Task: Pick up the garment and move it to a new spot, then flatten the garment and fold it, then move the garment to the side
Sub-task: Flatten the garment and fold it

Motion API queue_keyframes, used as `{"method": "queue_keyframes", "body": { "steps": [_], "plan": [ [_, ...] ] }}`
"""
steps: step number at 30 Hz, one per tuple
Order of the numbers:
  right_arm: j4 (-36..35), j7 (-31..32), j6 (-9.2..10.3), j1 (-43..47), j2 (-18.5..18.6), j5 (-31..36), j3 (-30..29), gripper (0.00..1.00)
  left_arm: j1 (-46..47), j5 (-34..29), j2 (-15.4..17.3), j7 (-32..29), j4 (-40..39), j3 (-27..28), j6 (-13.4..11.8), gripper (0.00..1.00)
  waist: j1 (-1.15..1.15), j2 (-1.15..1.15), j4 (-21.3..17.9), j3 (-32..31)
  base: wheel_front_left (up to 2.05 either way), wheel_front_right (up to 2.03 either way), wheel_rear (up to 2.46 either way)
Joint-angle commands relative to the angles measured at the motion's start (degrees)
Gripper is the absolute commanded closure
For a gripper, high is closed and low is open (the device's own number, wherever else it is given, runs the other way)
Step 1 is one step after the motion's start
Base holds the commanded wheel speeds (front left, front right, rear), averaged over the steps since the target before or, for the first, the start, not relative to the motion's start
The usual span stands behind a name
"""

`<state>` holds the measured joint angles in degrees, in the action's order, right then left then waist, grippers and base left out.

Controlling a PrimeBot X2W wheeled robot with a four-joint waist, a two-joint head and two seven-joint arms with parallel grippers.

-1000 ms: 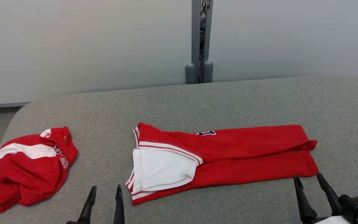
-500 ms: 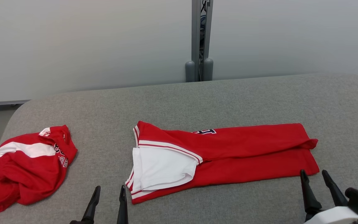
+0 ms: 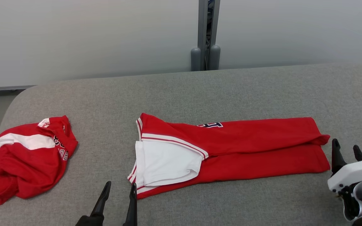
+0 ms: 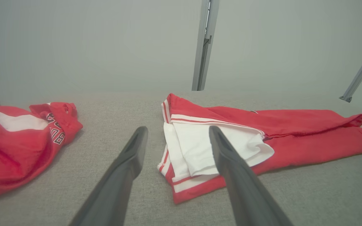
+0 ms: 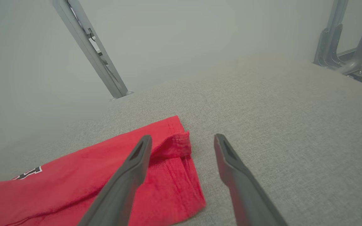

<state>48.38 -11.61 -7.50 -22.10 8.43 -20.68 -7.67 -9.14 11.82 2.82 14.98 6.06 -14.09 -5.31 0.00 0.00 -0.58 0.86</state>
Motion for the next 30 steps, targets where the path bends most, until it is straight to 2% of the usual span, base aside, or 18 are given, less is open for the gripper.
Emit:
{"method": "queue_keyframes", "body": {
  "steps": [1,14,23,30],
  "plan": [
    [2.9,0.5,0.02,-3.0,0.7,0.1,-0.8,0.0,1.6,-1.1,0.2,0.3,0.0,-0.2,0.6,0.0,0.0,0.0,0.2,1.8,0.0,0.0,0.0],
    [18.5,-1.1,0.02,-16.5,2.3,1.1,-0.9,0.0,6.9,-2.5,0.2,0.3,0.5,-2.5,1.4,0.0,0.0,0.0,1.3,8.2,0.0,0.0,0.0],
    [23.5,0.6,0.02,-16.7,2.2,0.8,0.0,0.0,8.2,-2.4,0.2,0.3,1.3,-2.6,1.5,0.0,0.0,0.0,1.1,9.1,0.0,0.0,0.0],
    [25.2,4.2,0.02,-14.4,0.4,0.3,-0.3,0.0,8.6,-2.5,0.2,0.3,1.2,-2.9,1.7,0.0,0.0,0.0,0.9,8.9,0.0,0.0,0.0]
  ]
}}
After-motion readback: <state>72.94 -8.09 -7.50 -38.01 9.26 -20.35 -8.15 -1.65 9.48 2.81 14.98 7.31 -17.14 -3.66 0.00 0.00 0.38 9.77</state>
